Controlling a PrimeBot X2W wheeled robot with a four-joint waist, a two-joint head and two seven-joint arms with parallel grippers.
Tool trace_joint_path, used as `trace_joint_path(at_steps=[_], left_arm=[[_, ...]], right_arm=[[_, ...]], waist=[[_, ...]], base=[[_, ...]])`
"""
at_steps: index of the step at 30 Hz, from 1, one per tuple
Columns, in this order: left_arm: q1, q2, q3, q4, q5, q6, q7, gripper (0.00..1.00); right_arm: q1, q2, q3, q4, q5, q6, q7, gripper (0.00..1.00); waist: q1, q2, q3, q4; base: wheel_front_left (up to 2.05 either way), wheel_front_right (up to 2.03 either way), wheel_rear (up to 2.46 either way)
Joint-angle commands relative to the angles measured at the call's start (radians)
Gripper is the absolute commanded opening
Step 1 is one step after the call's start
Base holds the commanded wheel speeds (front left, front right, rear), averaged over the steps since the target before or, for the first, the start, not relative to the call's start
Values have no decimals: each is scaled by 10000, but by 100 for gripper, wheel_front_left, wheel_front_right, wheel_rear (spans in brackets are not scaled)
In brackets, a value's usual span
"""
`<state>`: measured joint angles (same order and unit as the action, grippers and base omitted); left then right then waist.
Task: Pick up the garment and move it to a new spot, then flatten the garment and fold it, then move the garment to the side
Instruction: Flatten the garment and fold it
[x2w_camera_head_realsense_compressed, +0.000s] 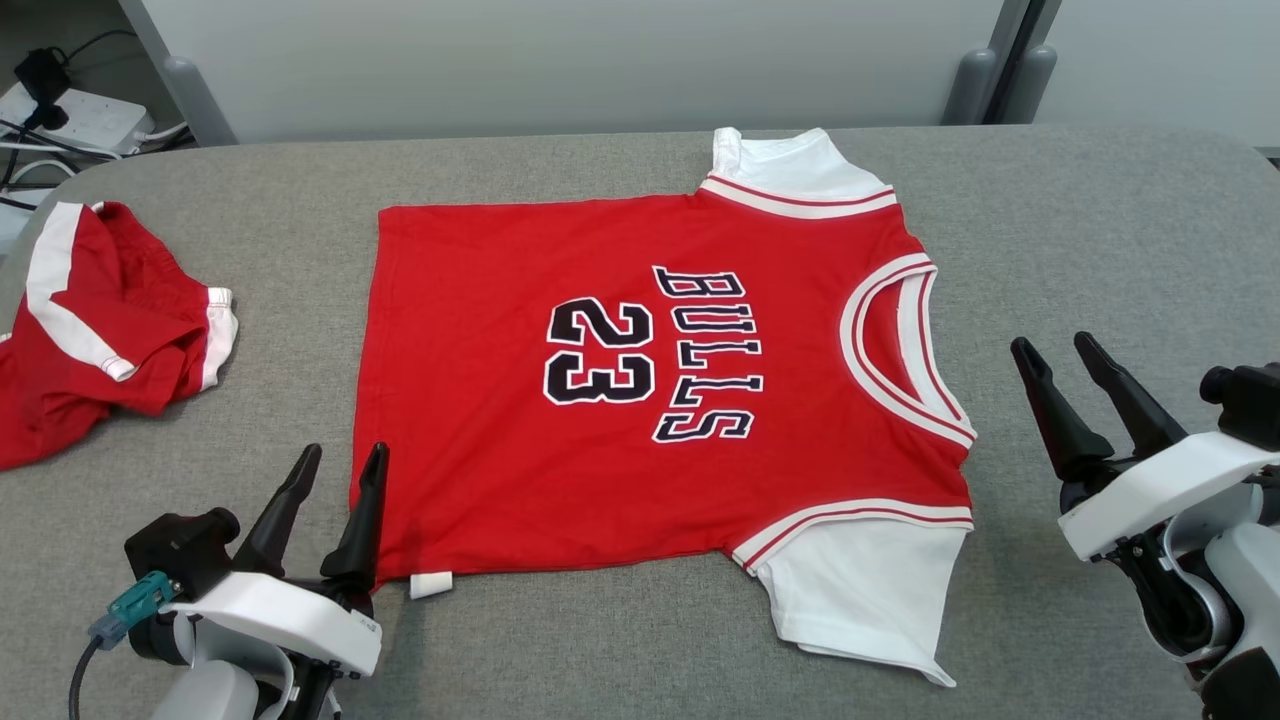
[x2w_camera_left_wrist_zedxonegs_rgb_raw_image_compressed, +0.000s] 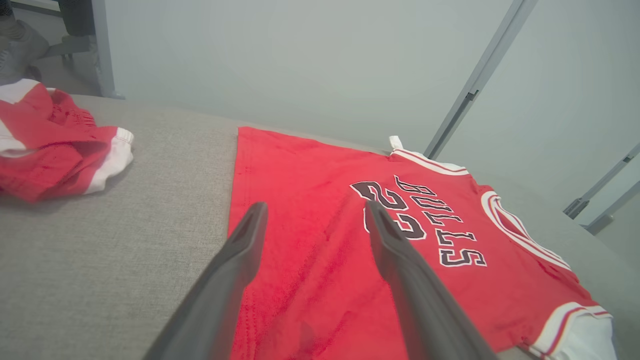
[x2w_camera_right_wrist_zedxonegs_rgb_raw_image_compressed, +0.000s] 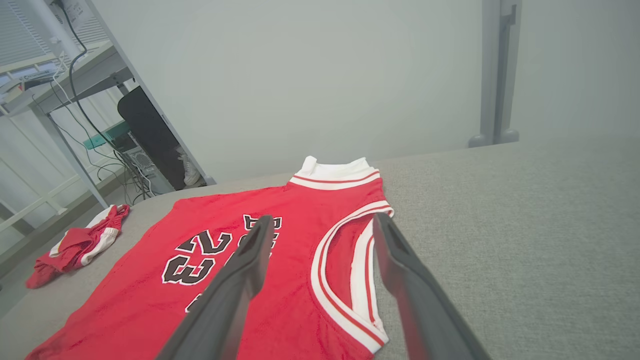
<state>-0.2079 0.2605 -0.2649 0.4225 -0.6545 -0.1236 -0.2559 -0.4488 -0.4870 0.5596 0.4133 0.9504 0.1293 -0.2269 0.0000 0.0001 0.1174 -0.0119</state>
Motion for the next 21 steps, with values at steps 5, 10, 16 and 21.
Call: trace_joint_path(at_steps=[5,10,16,21], left_arm=[[180,-60,951,-319,1024,-71,-59,100],[437,-346,1233,-271,1778,-71,-59,100],[789,-739,1680,-287,2229,-71,-59,100],[1052,-941,1963,-322,2520,-71,-59,100]], right_arm=[[60,641,-684,385,-1221,14,-334,100],[541,1143,-1114,353,-2033,14,-344,100],[1173,1575,-1776,142,-2999,14,-346,100],[1666,1918,-2272,-24,-3585,14,-347,100]], waist=[[0,-1,-181,-44],[0,-1,-439,-88],[0,-1,-801,-137],[0,-1,-1030,-148]], base=[[0,0,0],[0,0,0],[0,0,0],[0,0,0]])
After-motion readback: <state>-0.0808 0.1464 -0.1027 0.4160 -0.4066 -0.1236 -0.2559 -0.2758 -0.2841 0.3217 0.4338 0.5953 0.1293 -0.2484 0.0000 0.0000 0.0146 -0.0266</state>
